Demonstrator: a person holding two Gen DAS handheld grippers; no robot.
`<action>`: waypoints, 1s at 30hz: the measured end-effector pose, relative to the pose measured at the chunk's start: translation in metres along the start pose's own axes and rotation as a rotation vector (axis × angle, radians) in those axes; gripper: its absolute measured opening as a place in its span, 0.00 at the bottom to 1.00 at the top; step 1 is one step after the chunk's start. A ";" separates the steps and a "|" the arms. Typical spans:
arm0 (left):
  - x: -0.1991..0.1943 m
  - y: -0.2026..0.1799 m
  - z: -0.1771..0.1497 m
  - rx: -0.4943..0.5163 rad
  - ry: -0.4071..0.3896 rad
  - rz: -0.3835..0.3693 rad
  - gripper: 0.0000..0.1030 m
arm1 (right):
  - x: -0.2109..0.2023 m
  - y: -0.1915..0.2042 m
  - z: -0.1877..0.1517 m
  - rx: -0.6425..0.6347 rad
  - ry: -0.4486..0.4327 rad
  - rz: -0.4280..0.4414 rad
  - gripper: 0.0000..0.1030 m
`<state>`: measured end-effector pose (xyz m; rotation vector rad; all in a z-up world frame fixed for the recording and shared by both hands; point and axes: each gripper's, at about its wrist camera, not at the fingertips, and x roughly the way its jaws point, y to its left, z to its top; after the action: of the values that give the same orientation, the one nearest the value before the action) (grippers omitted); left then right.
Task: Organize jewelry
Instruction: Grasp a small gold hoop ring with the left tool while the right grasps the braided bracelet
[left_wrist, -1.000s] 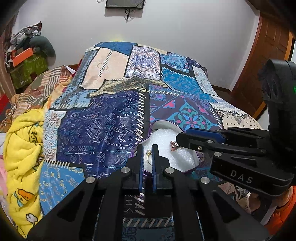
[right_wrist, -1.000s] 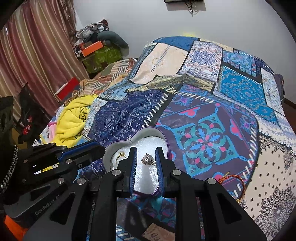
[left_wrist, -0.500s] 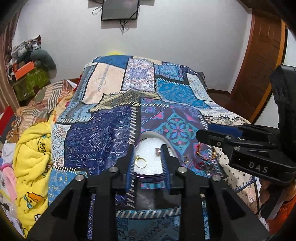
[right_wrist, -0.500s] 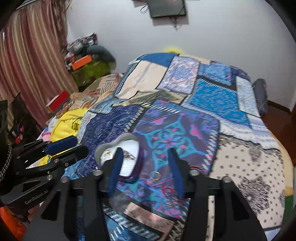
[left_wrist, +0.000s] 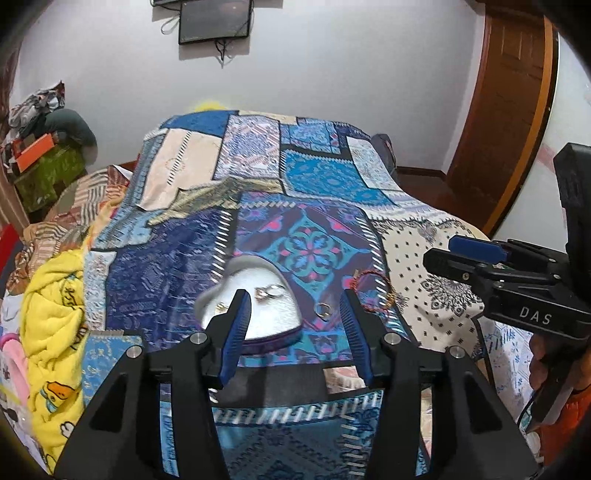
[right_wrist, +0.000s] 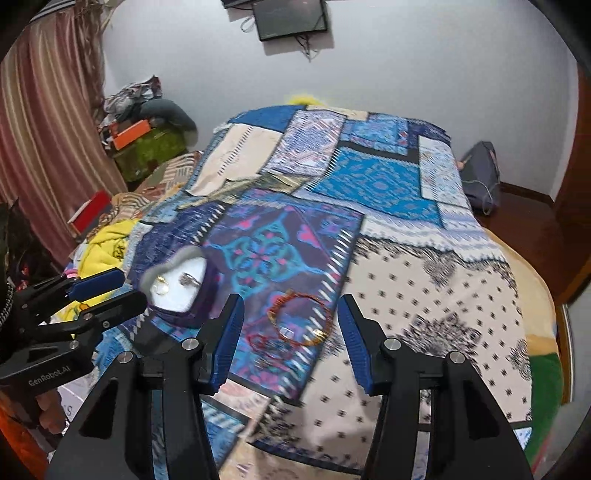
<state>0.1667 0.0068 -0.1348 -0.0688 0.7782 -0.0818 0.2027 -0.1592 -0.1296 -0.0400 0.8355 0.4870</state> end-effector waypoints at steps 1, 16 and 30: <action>0.005 -0.002 -0.001 -0.003 0.014 -0.010 0.48 | 0.002 -0.004 -0.002 0.005 0.009 -0.006 0.47; 0.074 -0.022 -0.037 -0.008 0.204 -0.085 0.47 | 0.043 -0.027 -0.028 0.004 0.139 -0.014 0.47; 0.107 -0.019 -0.025 -0.015 0.204 -0.080 0.35 | 0.079 -0.024 -0.020 -0.020 0.180 0.032 0.35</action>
<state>0.2242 -0.0235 -0.2254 -0.1071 0.9799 -0.1607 0.2431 -0.1534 -0.2037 -0.0899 1.0087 0.5277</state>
